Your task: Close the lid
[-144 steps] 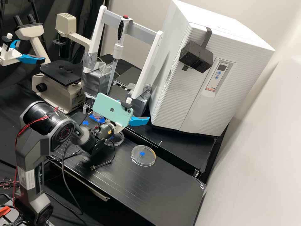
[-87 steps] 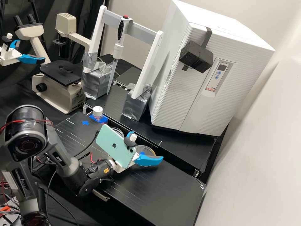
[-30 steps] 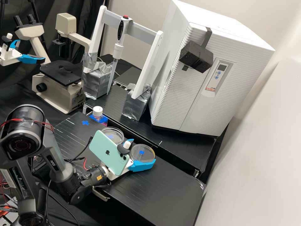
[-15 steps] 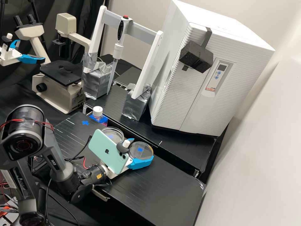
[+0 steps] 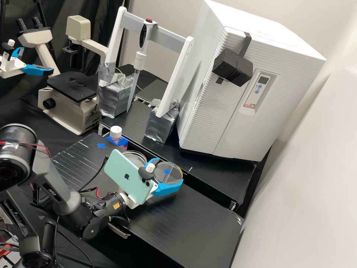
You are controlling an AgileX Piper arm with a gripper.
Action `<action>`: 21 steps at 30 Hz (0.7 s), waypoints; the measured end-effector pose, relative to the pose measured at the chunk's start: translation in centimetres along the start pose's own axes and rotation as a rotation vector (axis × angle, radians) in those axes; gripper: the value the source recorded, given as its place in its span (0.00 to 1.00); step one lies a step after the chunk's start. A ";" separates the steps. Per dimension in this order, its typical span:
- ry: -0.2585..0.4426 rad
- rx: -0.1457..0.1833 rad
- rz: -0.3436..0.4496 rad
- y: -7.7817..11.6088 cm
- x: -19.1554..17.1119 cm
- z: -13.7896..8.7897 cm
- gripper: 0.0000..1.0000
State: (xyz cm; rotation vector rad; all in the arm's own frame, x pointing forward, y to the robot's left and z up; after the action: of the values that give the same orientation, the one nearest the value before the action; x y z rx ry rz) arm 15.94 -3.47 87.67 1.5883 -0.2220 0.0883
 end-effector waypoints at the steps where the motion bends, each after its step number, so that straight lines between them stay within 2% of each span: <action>1: 0.012 0.000 0.010 0.2 -0.1 -0.3 0.00; 5: 0.083 -0.011 0.019 0.4 -0.6 -1.8 0.00; 9: 0.149 -0.024 -0.001 -0.3 -1.6 -3.2 0.00; 12: 0.194 -0.044 -0.036 -1.1 -2.3 -4.0 0.00; 14: 0.236 -0.077 -0.056 -1.3 -2.6 -4.7 0.00; 16: 0.260 -0.095 -0.059 -1.4 -2.8 -5.1 0.00; 21: 0.310 -0.115 -0.093 -1.7 -3.4 -6.0 0.00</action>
State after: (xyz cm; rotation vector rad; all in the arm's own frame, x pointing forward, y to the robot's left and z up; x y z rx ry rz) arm 13.39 2.79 85.58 1.4463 0.0875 0.2433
